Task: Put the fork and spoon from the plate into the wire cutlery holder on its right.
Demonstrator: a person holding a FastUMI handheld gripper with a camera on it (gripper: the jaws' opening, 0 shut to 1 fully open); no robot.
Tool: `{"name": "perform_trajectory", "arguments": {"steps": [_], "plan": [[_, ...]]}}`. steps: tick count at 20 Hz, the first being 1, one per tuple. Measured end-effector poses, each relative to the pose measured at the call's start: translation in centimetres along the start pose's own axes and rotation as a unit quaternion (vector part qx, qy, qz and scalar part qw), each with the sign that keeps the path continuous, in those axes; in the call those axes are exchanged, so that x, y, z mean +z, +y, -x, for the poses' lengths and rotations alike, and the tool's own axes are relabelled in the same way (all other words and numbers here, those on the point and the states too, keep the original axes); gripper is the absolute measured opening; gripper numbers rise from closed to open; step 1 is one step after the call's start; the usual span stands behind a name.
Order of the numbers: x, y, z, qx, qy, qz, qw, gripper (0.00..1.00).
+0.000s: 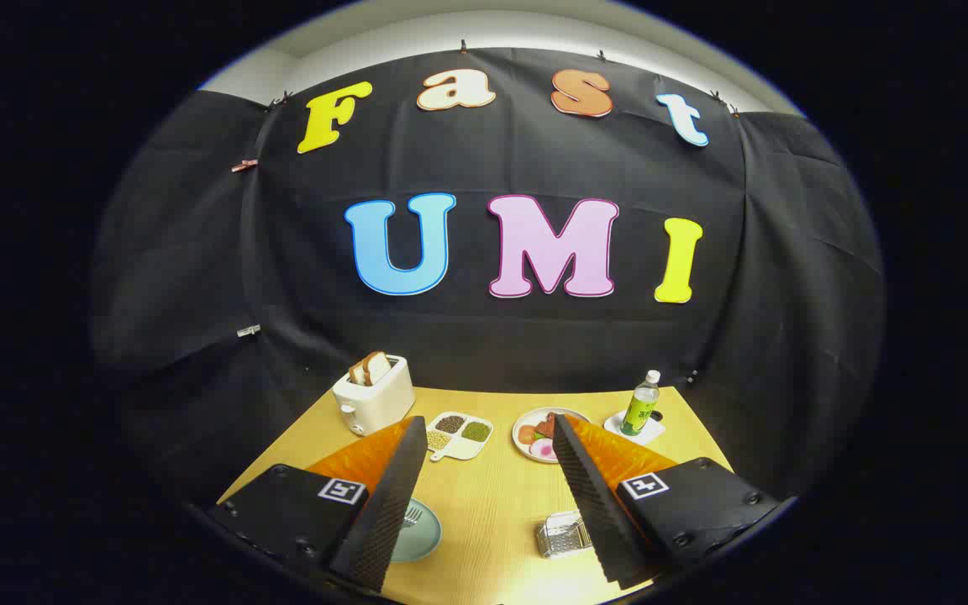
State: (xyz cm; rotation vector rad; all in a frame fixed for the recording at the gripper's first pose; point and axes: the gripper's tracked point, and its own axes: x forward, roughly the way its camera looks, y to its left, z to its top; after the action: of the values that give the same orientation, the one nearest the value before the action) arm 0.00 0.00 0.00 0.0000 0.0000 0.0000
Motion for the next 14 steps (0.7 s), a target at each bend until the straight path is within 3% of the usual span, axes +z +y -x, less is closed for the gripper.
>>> {"name": "perform_trajectory", "arguments": {"steps": [14], "plan": [[-0.3,-0.01,-0.11,-0.006,0.003,-0.003,1.0,0.94]]}}
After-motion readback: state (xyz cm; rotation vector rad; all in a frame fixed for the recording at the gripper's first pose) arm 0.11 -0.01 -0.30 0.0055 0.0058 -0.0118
